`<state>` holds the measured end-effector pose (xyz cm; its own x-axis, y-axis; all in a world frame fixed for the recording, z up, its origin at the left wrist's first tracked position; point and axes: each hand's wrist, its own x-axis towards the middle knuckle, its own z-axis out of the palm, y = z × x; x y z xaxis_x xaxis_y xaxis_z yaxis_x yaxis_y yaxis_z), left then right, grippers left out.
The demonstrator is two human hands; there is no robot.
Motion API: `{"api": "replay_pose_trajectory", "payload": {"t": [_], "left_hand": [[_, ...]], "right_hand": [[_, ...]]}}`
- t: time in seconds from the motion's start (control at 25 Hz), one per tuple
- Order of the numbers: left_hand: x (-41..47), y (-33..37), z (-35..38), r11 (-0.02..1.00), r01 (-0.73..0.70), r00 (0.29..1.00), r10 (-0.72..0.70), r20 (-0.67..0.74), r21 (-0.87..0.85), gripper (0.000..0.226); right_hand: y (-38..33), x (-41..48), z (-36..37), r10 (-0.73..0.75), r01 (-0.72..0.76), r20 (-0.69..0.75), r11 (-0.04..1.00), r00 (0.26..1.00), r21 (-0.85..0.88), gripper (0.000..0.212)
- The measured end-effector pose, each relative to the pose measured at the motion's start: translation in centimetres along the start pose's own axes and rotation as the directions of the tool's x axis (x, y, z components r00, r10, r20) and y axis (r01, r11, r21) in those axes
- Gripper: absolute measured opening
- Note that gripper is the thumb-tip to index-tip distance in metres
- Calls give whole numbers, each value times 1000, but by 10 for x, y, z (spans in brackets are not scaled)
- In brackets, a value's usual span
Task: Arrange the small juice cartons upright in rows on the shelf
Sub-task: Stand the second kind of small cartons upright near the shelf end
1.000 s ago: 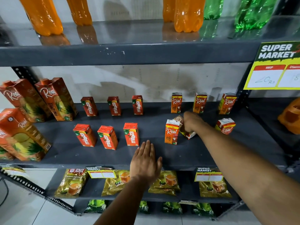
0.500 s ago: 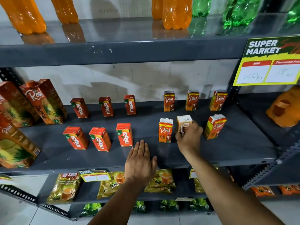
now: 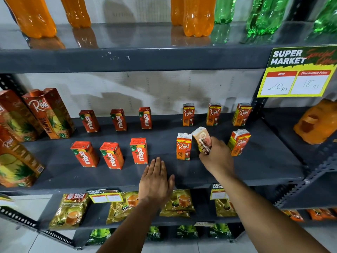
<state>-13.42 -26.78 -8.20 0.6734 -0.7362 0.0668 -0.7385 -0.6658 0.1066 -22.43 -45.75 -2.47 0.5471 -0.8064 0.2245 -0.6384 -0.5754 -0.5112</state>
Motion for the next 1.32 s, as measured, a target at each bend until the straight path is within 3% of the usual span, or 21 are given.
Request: {"api": "replay_pose_trajectory", "payload": {"t": [0.08,0.24,0.32,0.4,0.48,0.56,0.76,0.84,0.92,1.08,1.16,1.32], "left_hand": [[0,0,0,1000,-4,1000,4,-2,-1,70],[-1,0,0,1000,-2,1000,2,-16,-9,73],[-2,1,-1,1000,-3,1000,3,-20,-11,75],[-2,1,-1,1000,-2,1000,2,-26,-7,76],[-3,1,-2,1000,-2,1000,2,-24,-10,74],[-2,1,-2,1000,-6,1000,6,-13,-8,71],[-2,0,-1,1000,-9,1000,9,-6,0,73],[-2,0,0,1000,-8,1000,8,0,3,74],[-2,0,1,1000,-8,1000,8,0,5,74],[-1,-1,2,1000,-5,1000,5,-4,14,74],[0,-1,2,1000,-7,1000,7,7,22,72],[0,-1,2,1000,-13,1000,13,10,4,77]], "right_hand": [[2,4,-22,-146,126,-66,962,987,-244,58],[2,32,-59,-417,313,-160,842,895,-440,61],[1,48,-67,-594,495,10,662,804,-562,55],[1,55,-67,-716,665,254,376,650,-645,41],[1,54,-66,-754,758,453,90,475,-646,30],[-2,52,-63,-725,813,581,-50,370,-580,33],[-26,64,-75,-636,893,675,49,373,-447,48],[-29,70,-78,-565,886,684,257,461,-385,53],[-32,76,-81,-459,790,661,488,594,-371,52],[-41,80,-81,-223,512,563,745,795,-428,49],[-41,77,-77,-171,426,509,790,843,-440,53],[-33,75,-86,-193,396,453,822,870,-410,68]]}}
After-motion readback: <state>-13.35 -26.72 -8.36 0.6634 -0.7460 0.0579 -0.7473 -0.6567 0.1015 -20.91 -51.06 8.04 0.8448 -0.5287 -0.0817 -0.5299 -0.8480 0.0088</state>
